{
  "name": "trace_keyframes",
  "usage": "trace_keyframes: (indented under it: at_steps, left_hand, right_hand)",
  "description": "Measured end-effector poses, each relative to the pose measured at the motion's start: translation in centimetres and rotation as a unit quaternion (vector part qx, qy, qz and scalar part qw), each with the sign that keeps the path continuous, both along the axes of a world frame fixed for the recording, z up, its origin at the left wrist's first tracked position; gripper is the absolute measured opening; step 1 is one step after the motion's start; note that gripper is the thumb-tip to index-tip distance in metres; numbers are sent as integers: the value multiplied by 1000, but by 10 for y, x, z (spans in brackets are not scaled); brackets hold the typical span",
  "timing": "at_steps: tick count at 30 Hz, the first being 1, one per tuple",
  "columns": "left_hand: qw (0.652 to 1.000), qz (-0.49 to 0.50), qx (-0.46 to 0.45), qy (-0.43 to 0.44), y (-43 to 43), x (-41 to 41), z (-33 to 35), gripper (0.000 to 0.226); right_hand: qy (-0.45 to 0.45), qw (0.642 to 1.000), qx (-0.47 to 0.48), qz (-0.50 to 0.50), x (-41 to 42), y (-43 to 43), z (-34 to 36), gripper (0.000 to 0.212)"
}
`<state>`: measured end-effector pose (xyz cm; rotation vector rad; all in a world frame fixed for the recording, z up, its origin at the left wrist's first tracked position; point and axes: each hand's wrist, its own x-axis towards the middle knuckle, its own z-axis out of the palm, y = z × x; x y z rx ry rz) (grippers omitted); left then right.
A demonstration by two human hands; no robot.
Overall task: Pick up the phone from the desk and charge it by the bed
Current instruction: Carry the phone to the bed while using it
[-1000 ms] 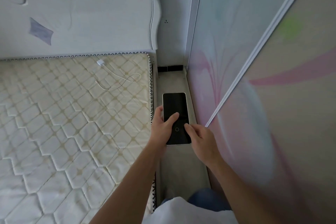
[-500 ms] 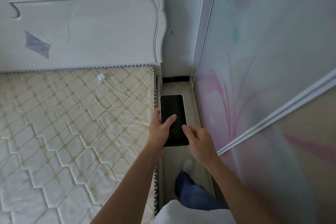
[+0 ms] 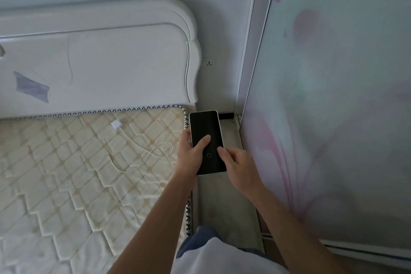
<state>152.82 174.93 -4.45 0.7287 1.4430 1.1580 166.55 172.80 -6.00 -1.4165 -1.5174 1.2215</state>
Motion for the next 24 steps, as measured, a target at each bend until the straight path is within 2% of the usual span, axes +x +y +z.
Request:
trace_keyframes:
  at_steps: [12,24]
  left_hand:
    - [999,-17,-18,-27,148,-12,-22,25]
    - [998,13,-16,-51,329,-101,-25,29]
  right_hand:
    - [-37,999,-21,-28,-14,143,-20,36]
    - [-76,996,-36,19,-92,341,-21,43]
